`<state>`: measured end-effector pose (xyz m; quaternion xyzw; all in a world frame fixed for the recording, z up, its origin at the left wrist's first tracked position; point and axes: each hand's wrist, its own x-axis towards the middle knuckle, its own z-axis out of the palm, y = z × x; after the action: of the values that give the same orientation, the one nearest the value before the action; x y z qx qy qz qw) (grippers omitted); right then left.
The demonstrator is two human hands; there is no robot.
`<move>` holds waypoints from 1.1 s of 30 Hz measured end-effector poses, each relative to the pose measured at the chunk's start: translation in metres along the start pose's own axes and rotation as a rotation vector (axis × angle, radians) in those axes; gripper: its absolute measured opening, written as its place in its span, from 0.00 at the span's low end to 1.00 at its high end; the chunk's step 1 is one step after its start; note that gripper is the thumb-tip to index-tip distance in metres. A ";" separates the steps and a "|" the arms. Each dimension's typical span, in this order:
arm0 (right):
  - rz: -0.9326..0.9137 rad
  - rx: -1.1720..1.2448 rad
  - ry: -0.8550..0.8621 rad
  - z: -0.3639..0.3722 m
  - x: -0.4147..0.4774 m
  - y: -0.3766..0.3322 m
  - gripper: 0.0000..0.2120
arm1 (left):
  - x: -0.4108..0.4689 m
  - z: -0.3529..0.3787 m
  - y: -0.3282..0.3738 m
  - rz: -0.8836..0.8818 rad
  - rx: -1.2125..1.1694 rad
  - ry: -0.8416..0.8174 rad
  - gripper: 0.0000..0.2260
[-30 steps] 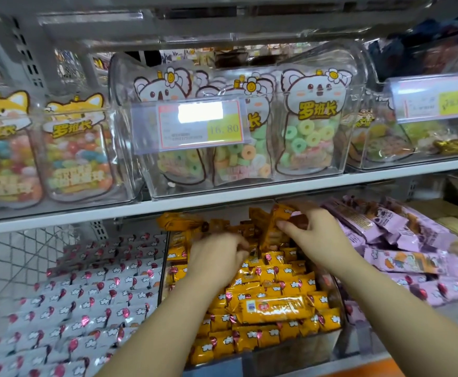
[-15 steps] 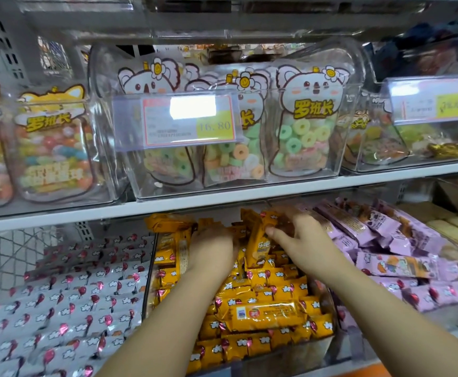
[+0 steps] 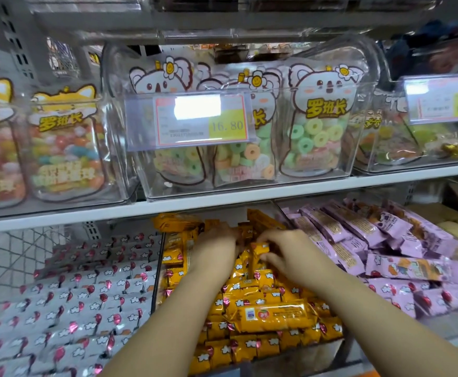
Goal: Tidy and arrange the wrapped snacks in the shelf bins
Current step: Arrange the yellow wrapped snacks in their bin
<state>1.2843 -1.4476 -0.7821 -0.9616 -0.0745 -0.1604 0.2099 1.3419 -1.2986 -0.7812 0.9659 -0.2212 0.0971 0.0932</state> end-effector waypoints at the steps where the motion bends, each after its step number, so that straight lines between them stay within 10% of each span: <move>1: 0.004 -0.070 -0.047 0.004 -0.001 0.000 0.13 | -0.001 0.000 0.000 0.015 -0.002 -0.003 0.09; 6: -0.071 -0.398 -0.176 0.014 0.002 0.001 0.19 | -0.008 -0.009 -0.005 0.055 -0.055 -0.059 0.11; 14: -0.031 0.043 -0.084 -0.023 -0.004 -0.014 0.09 | -0.018 -0.014 -0.011 0.091 0.242 -0.131 0.09; 21: 0.076 0.189 -0.587 -0.061 -0.039 -0.026 0.18 | -0.013 -0.002 -0.007 0.120 0.078 -0.148 0.05; 33: 0.167 0.348 -0.154 -0.051 -0.044 -0.021 0.05 | -0.030 -0.041 -0.044 0.161 -0.044 0.016 0.10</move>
<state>1.2245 -1.4538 -0.7447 -0.9232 -0.0371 -0.0529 0.3789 1.3289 -1.2382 -0.7542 0.9419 -0.2996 0.1070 0.1080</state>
